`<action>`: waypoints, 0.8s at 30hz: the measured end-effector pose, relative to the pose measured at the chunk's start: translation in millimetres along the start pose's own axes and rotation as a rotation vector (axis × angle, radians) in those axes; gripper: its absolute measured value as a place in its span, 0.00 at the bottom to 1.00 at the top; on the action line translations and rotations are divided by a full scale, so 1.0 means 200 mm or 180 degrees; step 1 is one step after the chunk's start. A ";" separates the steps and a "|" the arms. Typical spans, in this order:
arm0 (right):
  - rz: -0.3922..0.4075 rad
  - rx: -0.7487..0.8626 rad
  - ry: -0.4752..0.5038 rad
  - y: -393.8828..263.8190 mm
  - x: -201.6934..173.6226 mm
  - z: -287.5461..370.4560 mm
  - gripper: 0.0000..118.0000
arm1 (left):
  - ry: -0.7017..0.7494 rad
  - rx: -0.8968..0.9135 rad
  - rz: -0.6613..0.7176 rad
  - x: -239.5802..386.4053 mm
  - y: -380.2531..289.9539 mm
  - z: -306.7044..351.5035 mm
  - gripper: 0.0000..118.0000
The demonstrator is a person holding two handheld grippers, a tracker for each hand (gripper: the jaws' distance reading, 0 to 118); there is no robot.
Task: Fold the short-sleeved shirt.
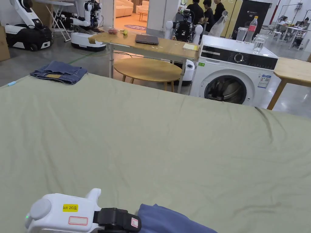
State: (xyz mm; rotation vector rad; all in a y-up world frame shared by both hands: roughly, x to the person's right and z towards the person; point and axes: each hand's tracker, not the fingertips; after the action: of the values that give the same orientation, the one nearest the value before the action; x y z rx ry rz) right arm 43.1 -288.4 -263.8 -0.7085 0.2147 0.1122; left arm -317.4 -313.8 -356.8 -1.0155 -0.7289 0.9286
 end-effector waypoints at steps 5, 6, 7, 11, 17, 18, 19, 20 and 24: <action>-0.0019 0.0005 0.0003 0.00 0.00 0.00 0.00 | -0.0133 -0.0208 0.0094 -0.03 0.02 -0.17 0.48; -0.0026 0.0005 0.0003 0.00 0.00 0.00 0.00 | -0.0182 -0.0227 0.0112 -0.05 0.03 -0.18 0.49; -0.0038 0.0004 0.0004 0.00 0.00 0.00 0.00 | -0.0227 -0.0244 0.0169 -0.05 0.03 -0.18 0.50; -0.0046 0.0004 0.0003 0.00 0.00 0.00 0.00 | -0.0273 -0.0334 0.0141 0.00 0.02 -0.15 0.51; -0.0075 -0.0006 0.0028 0.01 0.01 -0.01 0.00 | 0.0031 -0.0443 0.0022 0.03 0.04 -0.11 0.51; -0.0067 -0.0005 0.0021 0.01 0.01 -0.01 0.00 | 0.0060 -0.0443 -0.0010 -0.02 0.08 -0.11 0.51; -0.0059 -0.0002 0.0015 0.01 0.01 -0.01 0.00 | 0.0104 -0.0471 -0.0055 -0.01 0.08 -0.13 0.51; -0.0056 0.0000 0.0012 0.01 0.01 -0.01 0.00 | 0.0136 -0.0489 -0.0093 0.00 0.08 -0.14 0.51; -0.0079 -0.0002 0.0017 0.01 0.01 0.00 0.00 | 0.0261 -0.0494 -0.0285 0.08 0.05 -0.22 0.51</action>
State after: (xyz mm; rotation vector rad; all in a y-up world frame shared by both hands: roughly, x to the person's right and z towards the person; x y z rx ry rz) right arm 44.2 -286.9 -266.5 -0.7121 0.2110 0.0867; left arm -275.0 -313.2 -381.7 -1.1412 -0.7801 0.7577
